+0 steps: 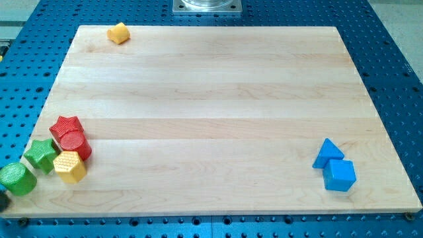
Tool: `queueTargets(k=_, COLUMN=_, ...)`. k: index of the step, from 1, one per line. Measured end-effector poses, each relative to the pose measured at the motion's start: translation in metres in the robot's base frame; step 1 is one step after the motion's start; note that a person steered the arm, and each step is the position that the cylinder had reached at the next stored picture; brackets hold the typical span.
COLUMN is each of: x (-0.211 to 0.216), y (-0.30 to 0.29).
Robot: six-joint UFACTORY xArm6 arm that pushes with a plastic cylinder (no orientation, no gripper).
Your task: Push the red star vertically to the green star
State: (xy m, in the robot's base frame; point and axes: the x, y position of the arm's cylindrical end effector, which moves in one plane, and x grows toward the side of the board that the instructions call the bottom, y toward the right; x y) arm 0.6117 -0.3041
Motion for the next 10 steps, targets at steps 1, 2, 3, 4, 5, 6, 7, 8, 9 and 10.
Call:
queueTargets(k=1, x=-0.041, y=0.005)
queueTargets(k=2, x=-0.086, y=0.009)
queueTargets(k=3, x=-0.077, y=0.000)
queueTargets(k=4, x=-0.041, y=0.005)
queueTargets(k=5, x=-0.028, y=0.033)
queueTargets(k=6, x=-0.082, y=0.033)
queueTargets(k=7, x=-0.101, y=0.043)
queueTargets(k=8, x=-0.045, y=0.014)
queueTargets(k=9, x=-0.072, y=0.049)
queueTargets(k=10, x=-0.117, y=0.081)
